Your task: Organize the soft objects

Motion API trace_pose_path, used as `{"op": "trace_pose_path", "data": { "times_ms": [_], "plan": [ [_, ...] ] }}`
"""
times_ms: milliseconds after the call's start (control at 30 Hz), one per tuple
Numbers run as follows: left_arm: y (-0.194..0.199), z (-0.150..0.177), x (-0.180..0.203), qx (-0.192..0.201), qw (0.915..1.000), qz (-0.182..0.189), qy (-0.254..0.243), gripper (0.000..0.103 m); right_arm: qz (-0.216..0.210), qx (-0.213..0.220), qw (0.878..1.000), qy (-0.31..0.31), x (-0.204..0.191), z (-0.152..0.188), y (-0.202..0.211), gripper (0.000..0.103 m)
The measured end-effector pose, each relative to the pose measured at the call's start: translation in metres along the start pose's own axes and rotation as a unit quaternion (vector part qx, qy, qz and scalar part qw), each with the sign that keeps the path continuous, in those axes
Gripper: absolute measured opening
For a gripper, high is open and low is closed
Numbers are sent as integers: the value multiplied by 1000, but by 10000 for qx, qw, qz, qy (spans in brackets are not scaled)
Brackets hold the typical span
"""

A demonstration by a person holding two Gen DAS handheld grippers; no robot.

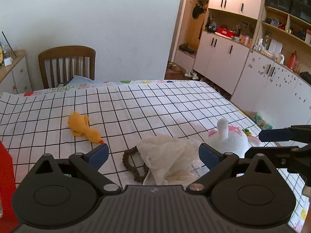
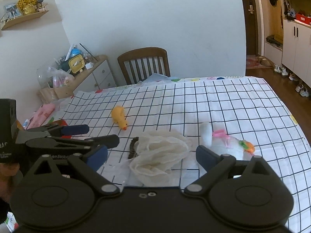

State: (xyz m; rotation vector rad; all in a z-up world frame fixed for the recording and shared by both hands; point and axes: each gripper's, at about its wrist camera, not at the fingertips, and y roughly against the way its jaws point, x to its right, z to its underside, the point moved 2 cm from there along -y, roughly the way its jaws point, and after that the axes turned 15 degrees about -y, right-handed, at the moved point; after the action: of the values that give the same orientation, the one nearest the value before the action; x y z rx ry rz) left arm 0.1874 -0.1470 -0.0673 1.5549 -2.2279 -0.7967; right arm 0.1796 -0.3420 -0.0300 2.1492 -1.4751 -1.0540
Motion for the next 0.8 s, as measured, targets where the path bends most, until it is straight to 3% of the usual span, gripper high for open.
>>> {"op": "trace_pose_path", "data": {
  "times_ms": [600, 800],
  "plan": [
    [-43, 13, 3, -290, 9987, -397, -128, 100, -200, -390, 9989, 166, 28, 6, -35, 96],
    [-60, 16, -6, -359, 9992, -160, 112, 100, -238, -784, 9950, 564, 27, 22, -56, 95]
  ]
}}
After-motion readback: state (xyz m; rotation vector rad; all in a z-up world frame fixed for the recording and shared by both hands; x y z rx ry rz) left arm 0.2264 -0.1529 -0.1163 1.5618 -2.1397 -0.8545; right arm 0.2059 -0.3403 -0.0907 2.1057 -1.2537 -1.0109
